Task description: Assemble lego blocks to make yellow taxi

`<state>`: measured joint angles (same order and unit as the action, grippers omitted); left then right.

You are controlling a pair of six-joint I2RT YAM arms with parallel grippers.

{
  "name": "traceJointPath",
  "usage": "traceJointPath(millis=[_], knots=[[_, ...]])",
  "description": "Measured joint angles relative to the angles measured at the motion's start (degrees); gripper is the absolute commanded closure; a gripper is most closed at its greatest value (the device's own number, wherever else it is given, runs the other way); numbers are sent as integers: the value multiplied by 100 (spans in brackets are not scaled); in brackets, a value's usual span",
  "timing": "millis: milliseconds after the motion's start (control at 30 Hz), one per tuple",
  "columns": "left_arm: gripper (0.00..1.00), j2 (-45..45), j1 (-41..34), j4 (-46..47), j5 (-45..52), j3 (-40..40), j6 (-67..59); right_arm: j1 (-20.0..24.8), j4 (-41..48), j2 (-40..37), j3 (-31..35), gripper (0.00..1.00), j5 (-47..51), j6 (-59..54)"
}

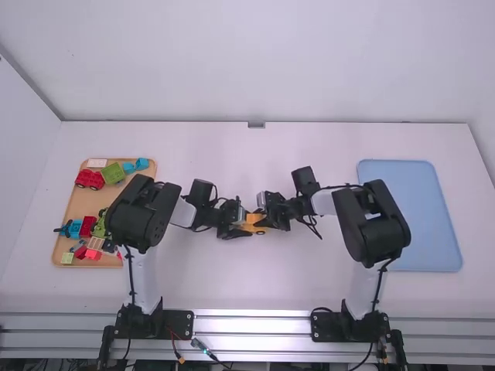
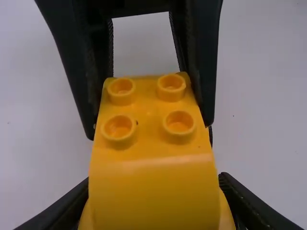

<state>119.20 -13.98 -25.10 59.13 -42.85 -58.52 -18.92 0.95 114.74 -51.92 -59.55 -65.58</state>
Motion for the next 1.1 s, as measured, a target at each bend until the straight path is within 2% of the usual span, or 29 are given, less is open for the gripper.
traceJointPath(millis=[433,1100], knots=[[61,0,35,48,31,0,-72,-63,72,-13,-52,98,170,251],[62,0,66,39,28,0,-72,-208,-7,-79,-44,100,514,518]])
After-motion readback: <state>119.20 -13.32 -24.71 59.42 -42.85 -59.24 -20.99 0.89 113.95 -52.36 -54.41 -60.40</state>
